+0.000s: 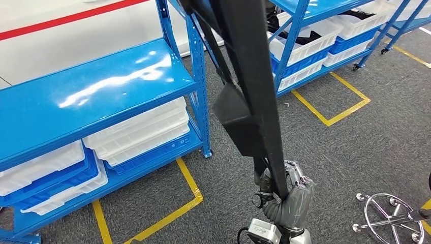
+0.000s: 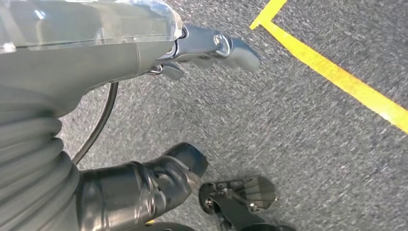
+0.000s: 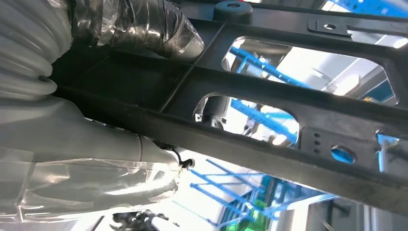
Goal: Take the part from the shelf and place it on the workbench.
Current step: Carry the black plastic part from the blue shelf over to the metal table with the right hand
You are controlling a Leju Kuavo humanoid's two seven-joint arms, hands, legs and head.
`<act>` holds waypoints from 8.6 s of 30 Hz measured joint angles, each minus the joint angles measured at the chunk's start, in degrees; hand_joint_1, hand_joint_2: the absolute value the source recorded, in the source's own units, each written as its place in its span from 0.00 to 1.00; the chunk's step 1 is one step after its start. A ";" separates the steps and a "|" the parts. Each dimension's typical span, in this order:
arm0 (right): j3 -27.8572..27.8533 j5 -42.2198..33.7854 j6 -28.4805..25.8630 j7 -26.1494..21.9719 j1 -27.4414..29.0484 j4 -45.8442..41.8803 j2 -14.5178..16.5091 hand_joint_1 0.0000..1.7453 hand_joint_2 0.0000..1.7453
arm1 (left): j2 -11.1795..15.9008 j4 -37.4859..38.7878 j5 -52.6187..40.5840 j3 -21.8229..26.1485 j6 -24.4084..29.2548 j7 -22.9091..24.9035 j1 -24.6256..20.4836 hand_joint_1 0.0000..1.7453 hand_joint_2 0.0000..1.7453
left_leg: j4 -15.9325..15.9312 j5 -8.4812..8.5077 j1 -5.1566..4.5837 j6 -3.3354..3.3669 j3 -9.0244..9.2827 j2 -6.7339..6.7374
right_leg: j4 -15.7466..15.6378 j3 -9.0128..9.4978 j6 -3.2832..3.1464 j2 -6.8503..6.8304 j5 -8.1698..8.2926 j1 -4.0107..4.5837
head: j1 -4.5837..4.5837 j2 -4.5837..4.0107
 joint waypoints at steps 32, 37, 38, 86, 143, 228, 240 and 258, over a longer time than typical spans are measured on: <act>-1.07 -1.74 -0.03 0.04 2.82 -3.52 0.33 1.00 1.00 | -0.07 -0.01 -0.03 1.37 0.39 -0.40 0.21 0.00 1.00 | -0.13 0.19 0.15 0.28 -0.50 0.48 | 0.03 0.21 0.18 1.00 -0.64 -0.01 | 0.07 0.00; -1.40 -1.76 -0.03 0.03 3.24 -4.31 0.34 1.00 1.00 | -0.14 0.00 -0.05 1.44 0.67 -0.51 0.31 0.00 1.00 | -1.19 0.96 0.18 1.74 -0.20 4.17 | 10.48 -4.77 1.14 -5.09 -6.60 0.27 | 0.29 0.00; -1.43 -1.76 -0.03 0.03 3.28 -4.32 0.34 1.00 1.00 | -0.13 -0.01 -0.04 1.48 0.70 -0.50 0.40 0.00 1.00 | -1.12 0.91 0.11 1.77 -0.25 5.01 | 13.92 -6.43 1.28 -5.64 -7.88 0.11 | 0.28 0.00; -5.61 -4.44 -0.03 0.06 6.43 -6.97 2.09 1.00 1.00 | -0.33 0.01 -0.19 3.08 1.03 -0.72 0.38 0.00 1.00 | 16.01 -8.68 0.26 -1.03 -6.49 4.52 | -0.75 1.51 -1.20 -4.70 -1.75 0.18 | 0.42 0.00; -8.31 -7.90 -0.04 0.06 9.47 -6.66 2.92 1.00 1.00 | -0.01 -0.01 1.80 6.98 1.04 -3.01 0.10 0.00 1.00 | 2.63 -3.57 -0.03 -0.22 -0.17 7.35 | -1.30 2.22 -0.68 -8.03 -2.38 0.59 | 0.67 0.00; -9.79 -6.92 -0.07 0.07 10.69 -6.44 3.03 1.00 1.00 | -0.83 -0.01 -0.64 6.76 -0.04 -5.02 0.73 0.00 1.00 | 0.51 -0.61 0.81 1.90 -0.81 7.13 | 13.54 -6.07 3.29 -6.39 -6.89 -0.68 | 1.45 0.00; -8.61 -8.16 -0.03 0.57 10.02 -5.56 2.62 1.00 1.00 | -0.61 -0.01 -0.44 6.82 -0.01 -4.38 0.35 0.00 1.00 | 10.74 -7.93 0.74 -0.91 -3.71 5.12 | -1.15 1.36 0.30 -7.47 -1.36 -0.25 | 1.33 0.00; -3.10 -8.58 -0.03 1.98 8.54 -2.60 -0.87 1.00 1.00 | -0.19 -0.01 -0.97 6.92 -1.13 -4.49 0.49 0.00 1.00 | 1.72 -0.53 0.05 0.67 -1.99 4.01 | -0.57 1.89 1.03 -5.10 -2.18 0.31 | 1.38 0.00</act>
